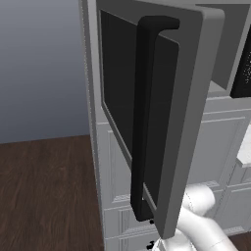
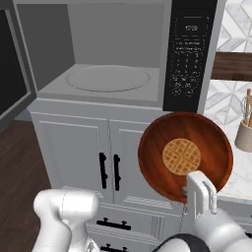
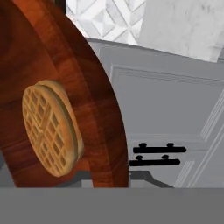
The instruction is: Open the microwave, place the bowl with waffle inside the microwave, then close the microwave door and turn it on.
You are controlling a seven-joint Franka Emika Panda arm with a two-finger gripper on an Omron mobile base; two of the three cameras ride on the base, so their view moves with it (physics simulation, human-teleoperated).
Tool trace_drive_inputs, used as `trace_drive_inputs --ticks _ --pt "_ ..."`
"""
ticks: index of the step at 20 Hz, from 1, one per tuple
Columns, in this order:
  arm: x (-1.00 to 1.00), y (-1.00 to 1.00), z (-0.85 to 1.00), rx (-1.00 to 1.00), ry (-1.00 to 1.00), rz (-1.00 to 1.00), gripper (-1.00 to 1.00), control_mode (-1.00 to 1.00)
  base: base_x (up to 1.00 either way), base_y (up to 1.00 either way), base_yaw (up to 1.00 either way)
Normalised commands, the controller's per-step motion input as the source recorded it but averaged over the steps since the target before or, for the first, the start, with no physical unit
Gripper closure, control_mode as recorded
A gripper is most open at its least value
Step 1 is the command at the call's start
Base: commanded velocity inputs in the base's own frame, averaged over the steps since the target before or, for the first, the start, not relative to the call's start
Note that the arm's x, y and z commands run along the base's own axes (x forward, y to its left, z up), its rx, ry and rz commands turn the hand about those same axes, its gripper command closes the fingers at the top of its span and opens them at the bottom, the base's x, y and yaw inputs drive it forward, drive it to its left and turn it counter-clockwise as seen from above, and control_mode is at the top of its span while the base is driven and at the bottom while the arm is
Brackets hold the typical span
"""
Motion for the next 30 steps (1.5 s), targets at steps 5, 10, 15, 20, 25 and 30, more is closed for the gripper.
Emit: trace_drive_inputs --ticks 5,10,15,20,25,30 --pt "0.26 1.0 0.25 -0.31 0.08 0.0 1.0 -1.0 0.0 0.0 0.0" --pt "0.35 1.0 0.47 -0.15 0.01 0.0 1.0 -1.0 0.0 0.0 0.0" --pt "0.17 1.0 0.93 -0.01 0.02 0.0 1.0 -1.0 0.0 0.0 0.0" --pt "0.25 1.0 0.72 -0.01 0.19 0.01 1.0 -1.0 0.0 0.0 0.0" --pt "1.0 0.82 0.11 0.1 0.26 0.11 1.0 -1.0 0.0 0.0 0.0" --pt "0.99 0.32 0.45 0.21 0.07 0.16 1.0 -1.0 0.0 0.0 0.0"
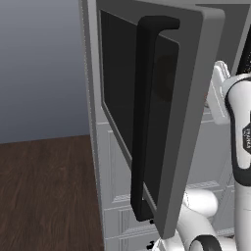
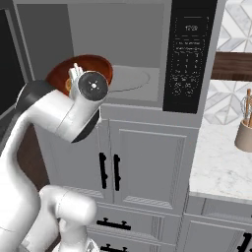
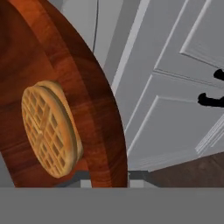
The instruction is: Open the microwave, place the bowl with waffle inside the microwave, then close the microwave door and turn it on.
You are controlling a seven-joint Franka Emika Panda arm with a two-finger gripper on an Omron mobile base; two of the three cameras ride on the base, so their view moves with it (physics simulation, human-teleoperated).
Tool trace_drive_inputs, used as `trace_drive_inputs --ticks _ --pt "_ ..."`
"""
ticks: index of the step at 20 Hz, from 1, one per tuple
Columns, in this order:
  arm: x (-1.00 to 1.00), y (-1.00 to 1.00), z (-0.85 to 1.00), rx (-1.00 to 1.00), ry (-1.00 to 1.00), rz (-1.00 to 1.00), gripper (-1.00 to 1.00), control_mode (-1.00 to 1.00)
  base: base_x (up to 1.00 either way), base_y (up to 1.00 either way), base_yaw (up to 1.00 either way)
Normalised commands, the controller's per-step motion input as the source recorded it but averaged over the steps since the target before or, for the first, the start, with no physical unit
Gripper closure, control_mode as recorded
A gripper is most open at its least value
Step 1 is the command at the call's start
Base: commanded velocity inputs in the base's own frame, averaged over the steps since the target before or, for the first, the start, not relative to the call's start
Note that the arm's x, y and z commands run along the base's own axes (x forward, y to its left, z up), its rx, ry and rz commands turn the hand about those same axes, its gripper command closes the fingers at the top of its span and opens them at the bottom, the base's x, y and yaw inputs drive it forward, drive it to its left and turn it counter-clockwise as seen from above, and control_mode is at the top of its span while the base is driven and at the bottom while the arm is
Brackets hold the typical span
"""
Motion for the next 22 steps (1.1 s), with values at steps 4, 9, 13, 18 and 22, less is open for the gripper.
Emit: trace_drive_inputs --ticks 4,9,13,18,22 --pt "0.83 0.03 0.11 0.25 0.04 -0.04 1.0 -1.0 0.0 0.0 0.0" --pt "0.79 0.12 0.0 0.16 0.11 -0.23 1.0 -1.0 0.0 0.0 0.0" --pt "0.9 0.16 0.0 0.13 0.17 -0.16 1.0 -1.0 0.0 0.0 0.0" --pt "0.79 0.24 -0.06 0.03 0.11 -0.08 1.0 -1.0 0.0 0.0 0.0" --pt "0.74 0.13 -0.15 0.0 0.05 -0.01 1.0 -1.0 0.0 0.0 0.0"
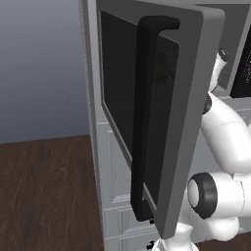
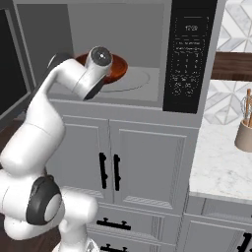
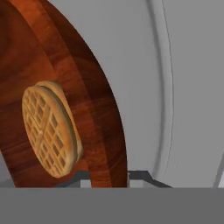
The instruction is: Open the microwave, place the bowl with waffle inside the microwave, then close the microwave door and turn it on.
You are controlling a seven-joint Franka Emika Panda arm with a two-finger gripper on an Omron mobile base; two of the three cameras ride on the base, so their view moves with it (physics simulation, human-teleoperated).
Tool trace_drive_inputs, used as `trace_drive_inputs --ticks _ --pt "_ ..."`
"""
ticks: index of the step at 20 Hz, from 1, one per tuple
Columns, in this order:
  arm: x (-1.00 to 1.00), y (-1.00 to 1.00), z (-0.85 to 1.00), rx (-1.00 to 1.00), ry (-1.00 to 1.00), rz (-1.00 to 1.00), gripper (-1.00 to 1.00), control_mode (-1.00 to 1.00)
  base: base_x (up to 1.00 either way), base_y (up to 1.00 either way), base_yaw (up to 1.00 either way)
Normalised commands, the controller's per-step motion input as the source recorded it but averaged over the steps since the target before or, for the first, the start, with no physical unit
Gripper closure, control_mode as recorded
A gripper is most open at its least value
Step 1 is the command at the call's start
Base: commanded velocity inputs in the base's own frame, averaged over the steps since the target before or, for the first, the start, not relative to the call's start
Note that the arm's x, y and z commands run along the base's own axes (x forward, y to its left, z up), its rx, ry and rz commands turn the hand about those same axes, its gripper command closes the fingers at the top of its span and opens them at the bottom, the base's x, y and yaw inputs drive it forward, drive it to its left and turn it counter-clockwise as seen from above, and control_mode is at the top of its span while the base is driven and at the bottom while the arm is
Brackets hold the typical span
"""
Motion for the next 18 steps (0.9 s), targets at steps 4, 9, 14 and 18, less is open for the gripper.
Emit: trace_drive_inputs --ticks 4,9,14,18 --pt "0.51 0.0 -0.09 0.0 0.05 0.05 -1.0 -1.0 0.0 0.0 0.0" --pt "0.34 0.0 -0.11 0.02 0.01 0.07 -1.0 -1.0 0.0 0.0 0.0" --pt "-0.71 -0.18 0.03 0.02 -0.19 0.08 -1.0 -1.0 0.0 0.0 0.0" --pt "-1.0 -0.23 0.1 0.0 -0.4 0.01 -1.0 -1.0 0.0 0.0 0.0"
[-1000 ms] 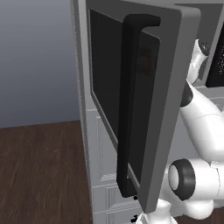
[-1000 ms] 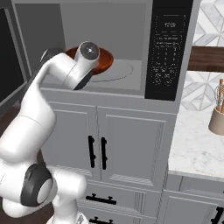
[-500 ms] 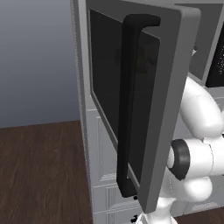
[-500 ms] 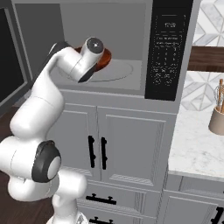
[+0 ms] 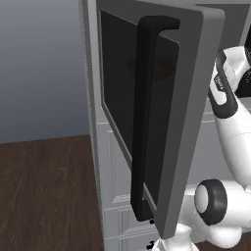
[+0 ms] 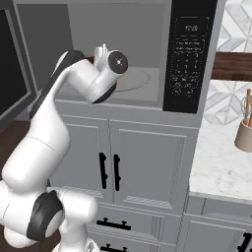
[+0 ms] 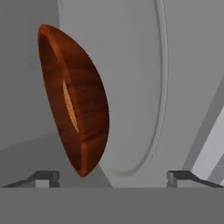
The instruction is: Open the microwave, place the bowl with waffle inside the microwave, then close the microwave door and turn it on.
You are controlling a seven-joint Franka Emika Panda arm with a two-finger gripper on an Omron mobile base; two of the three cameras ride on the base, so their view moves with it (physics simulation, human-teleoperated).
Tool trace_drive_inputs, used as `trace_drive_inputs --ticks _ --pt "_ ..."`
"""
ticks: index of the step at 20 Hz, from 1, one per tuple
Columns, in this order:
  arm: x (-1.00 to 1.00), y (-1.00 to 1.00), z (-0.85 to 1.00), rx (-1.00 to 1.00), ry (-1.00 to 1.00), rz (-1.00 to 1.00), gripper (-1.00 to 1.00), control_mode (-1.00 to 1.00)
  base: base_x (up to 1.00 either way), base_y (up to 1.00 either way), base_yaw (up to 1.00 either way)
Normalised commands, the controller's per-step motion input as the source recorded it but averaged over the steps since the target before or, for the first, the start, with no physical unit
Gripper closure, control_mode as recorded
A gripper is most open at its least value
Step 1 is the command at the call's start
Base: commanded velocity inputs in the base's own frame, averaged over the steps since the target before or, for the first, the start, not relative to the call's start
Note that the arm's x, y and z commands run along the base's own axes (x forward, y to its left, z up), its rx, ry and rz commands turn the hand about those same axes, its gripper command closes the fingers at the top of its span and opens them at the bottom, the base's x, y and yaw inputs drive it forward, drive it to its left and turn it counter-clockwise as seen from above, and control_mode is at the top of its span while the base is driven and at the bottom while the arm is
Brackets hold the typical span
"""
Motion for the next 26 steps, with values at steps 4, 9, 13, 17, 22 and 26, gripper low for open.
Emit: trace_drive_inputs --ticks 4,9,13,17,22,26 --pt "-1.0 -0.09 0.34 0.0 -0.31 0.09 -1.0 -1.0 0.0 0.0 0.0" --pt "-1.0 0.0 0.16 -0.05 -0.2 0.17 1.0 -1.0 0.0 0.0 0.0" --pt "-1.0 -0.14 0.0 0.0 -0.22 0.04 1.0 -1.0 0.0 0.0 0.0" --pt "-1.0 0.0 0.0 0.0 -0.29 0.04 1.0 -1.0 0.0 0.0 0.0" --pt "-1.0 0.26 0.0 0.0 -0.27 -0.02 1.0 -1.0 0.0 0.0 0.0" --pt "-1.0 0.25 0.14 0.0 -0.22 -0.12 1.0 -1.0 0.0 0.0 0.0"
